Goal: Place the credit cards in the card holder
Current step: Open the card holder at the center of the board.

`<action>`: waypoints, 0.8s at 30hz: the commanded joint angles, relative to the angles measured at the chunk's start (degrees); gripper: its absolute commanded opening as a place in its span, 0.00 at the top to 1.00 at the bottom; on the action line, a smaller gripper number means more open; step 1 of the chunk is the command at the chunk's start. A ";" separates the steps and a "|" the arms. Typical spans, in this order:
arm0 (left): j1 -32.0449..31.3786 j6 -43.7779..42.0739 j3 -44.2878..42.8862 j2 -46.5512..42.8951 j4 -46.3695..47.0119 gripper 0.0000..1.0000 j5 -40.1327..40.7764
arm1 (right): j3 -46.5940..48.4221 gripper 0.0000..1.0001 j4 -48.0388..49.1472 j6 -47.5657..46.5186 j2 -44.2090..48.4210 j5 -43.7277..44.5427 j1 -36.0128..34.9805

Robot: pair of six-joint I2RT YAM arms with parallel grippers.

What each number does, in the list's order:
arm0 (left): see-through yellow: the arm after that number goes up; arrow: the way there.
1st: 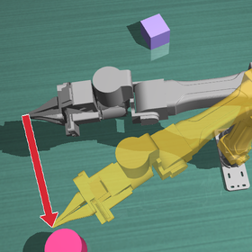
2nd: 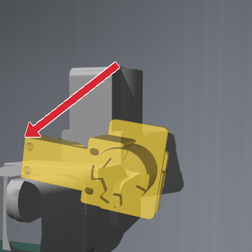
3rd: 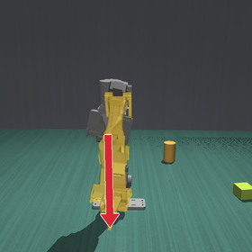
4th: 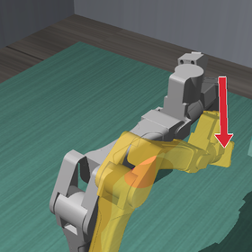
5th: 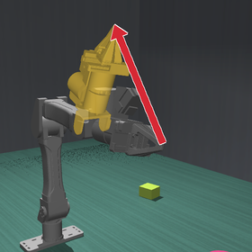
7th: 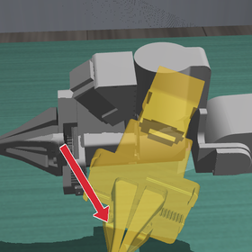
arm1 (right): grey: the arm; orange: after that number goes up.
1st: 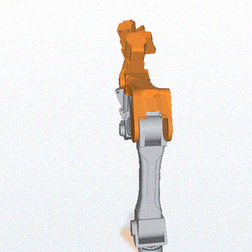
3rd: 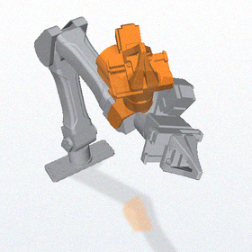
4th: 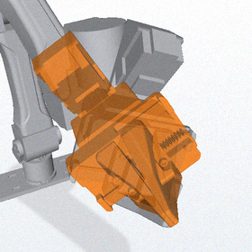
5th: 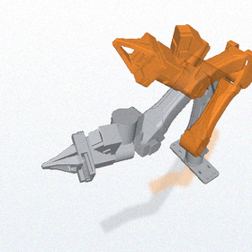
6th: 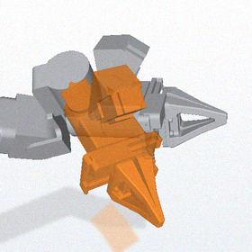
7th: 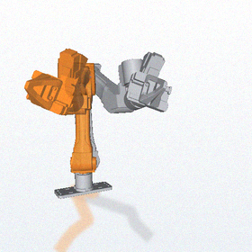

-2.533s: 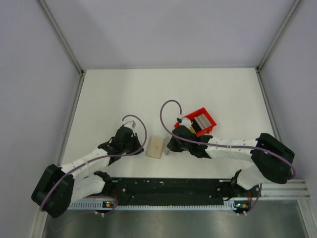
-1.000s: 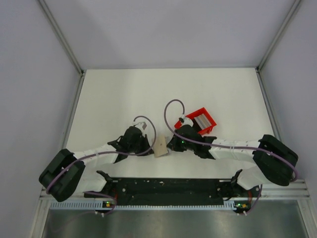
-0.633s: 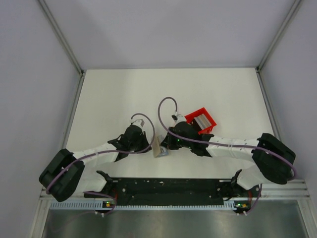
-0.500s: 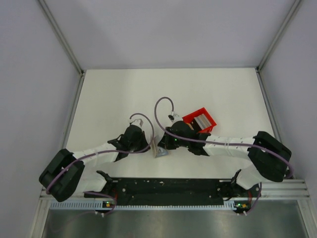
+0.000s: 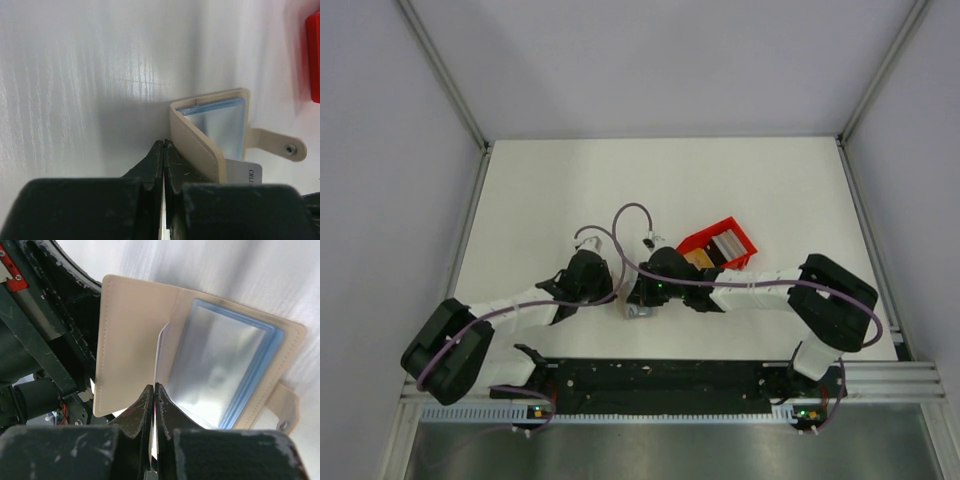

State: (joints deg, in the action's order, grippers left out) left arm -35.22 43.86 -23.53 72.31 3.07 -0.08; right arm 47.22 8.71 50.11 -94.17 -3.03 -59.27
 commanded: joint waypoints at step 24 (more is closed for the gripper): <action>6.22 0.70 1.12 -15.34 -14.58 0.85 6.04 | 10.61 1.00 -15.39 0.52 -8.22 15.60 -4.81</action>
State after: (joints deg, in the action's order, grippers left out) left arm -29.78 44.25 -22.70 62.83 -7.07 2.31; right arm 56.38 -3.33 51.27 -100.68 9.30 -63.48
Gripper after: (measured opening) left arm 0.120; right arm 0.006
